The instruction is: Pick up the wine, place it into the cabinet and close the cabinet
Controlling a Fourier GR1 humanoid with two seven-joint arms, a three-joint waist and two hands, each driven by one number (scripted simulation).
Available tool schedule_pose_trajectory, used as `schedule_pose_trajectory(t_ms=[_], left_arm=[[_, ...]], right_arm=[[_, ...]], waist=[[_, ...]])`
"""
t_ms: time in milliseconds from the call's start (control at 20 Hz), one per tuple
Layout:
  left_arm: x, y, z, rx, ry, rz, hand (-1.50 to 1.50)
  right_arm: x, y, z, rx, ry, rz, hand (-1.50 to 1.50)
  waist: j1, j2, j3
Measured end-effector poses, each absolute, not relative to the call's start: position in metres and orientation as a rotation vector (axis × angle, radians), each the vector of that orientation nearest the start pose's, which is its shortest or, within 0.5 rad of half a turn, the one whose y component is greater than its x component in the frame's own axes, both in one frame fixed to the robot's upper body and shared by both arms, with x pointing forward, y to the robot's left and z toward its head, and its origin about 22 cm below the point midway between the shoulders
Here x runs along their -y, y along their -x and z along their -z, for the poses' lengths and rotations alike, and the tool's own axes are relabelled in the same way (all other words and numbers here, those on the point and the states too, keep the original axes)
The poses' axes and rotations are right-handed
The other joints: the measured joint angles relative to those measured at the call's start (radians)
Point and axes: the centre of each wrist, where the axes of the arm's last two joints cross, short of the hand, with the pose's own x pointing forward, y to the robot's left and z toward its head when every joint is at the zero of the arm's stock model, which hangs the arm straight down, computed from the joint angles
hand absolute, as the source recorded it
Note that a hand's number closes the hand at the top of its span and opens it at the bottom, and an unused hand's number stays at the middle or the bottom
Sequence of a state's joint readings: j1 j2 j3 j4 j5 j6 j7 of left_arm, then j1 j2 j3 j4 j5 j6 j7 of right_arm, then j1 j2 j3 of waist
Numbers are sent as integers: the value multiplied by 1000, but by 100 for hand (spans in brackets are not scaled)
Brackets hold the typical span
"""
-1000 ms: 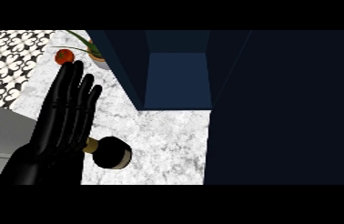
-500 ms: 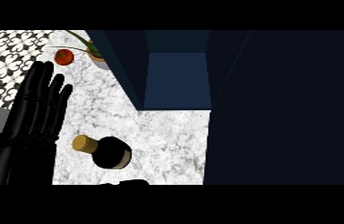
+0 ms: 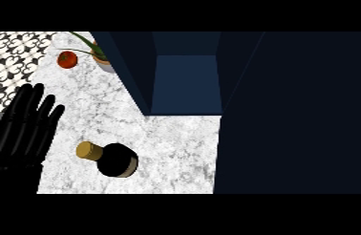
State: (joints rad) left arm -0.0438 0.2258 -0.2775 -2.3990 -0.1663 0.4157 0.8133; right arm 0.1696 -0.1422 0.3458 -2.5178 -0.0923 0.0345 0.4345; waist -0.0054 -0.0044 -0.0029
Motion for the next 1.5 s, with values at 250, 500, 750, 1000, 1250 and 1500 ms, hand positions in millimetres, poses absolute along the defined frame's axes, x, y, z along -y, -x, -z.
schedule_pose_trajectory(t_ms=[250,500,750,1000,1250,1500], left_arm=[[-211,-156,-164,1618,-76,-59,-150],[-226,-169,-136,1602,-65,-45,-150],[-238,-174,-100,1574,-55,-35,-150],[-247,-182,-71,1562,-69,-39,-150],[-253,-191,-47,1537,-92,-42,-150],[-264,-202,-23,1513,-99,-44,-150]], right_arm=[[198,-125,-179,1865,-306,-312,-150],[198,-124,-178,1865,-305,-312,-150],[197,-124,-177,1867,-314,-308,-150],[200,-123,-177,1866,-294,-317,-150],[197,-121,-175,1858,-319,-314,-150],[197,-120,-175,1859,-316,-323,-150]], waist=[[-1,0,0],[-5,1,0],[-6,1,1],[-8,1,2],[-10,1,2],[-13,2,2]])
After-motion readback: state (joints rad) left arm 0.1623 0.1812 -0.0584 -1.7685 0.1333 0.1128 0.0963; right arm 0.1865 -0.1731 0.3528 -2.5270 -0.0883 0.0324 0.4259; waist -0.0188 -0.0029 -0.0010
